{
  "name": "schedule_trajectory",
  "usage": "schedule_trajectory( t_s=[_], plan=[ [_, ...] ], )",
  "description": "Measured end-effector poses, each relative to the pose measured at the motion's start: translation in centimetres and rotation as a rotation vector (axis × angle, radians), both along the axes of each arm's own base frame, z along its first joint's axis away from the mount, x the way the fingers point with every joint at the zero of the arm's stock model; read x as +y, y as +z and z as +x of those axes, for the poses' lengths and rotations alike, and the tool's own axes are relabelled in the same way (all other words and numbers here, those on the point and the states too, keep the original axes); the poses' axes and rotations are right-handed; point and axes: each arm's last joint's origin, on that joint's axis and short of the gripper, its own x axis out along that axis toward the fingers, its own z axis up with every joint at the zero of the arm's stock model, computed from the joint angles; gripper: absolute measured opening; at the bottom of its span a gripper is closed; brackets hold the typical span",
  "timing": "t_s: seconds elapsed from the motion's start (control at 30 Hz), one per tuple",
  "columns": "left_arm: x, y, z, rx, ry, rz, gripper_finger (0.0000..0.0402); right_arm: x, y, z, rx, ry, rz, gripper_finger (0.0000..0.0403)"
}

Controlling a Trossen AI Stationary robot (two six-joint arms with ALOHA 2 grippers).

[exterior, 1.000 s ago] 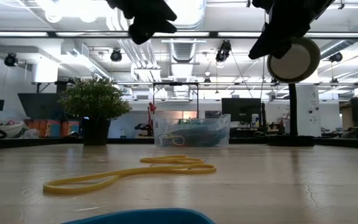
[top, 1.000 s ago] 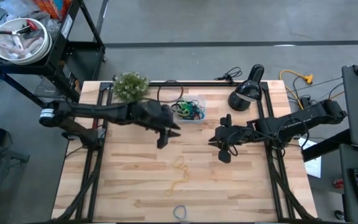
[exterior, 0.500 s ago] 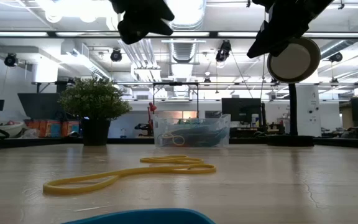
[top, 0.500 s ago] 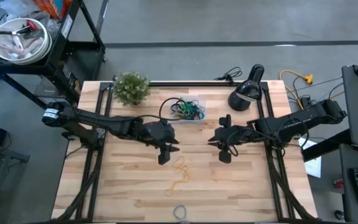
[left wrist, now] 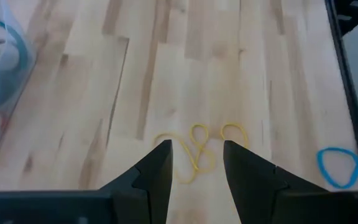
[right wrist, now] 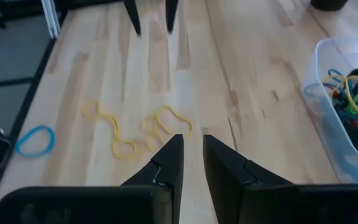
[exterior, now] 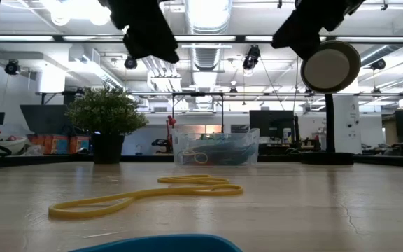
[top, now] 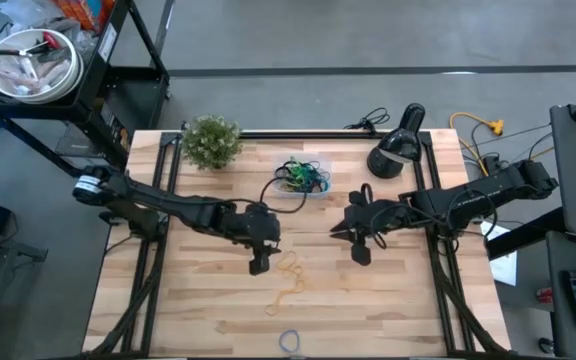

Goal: Pick and place rubber bands into bin
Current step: Put the yellow rubberband into the transparent bin

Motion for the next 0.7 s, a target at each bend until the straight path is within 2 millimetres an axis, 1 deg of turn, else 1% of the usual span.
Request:
schedule_trajectory(
  t_s=[0.1,0.2,0.37,0.63,0.7],
  plan=[
    [0.0,-0.4,0.0,0.027,-0.019,0.039,0.0128,0.0,0.3,0.2,-0.034,-0.005,0.014,0.0057],
    [-0.1,-1.0,0.4,0.037,-0.041,0.067,0.0128,0.1,0.5,0.4,-0.066,-0.008,0.027,0.0057],
    [-0.3,-3.2,1.4,0.105,-0.091,0.128,0.0128,0.1,0.6,0.4,-0.074,-0.043,0.082,0.0057],
    [-0.6,-6.2,2.9,0.171,-0.099,0.149,0.0128,0.1,0.6,0.4,-0.071,-0.060,0.106,0.0057],
    [-0.8,-6.9,3.3,0.168,-0.127,0.142,0.0128,0.1,0.5,0.4,-0.069,-0.060,0.106,0.0057]
  ],
)
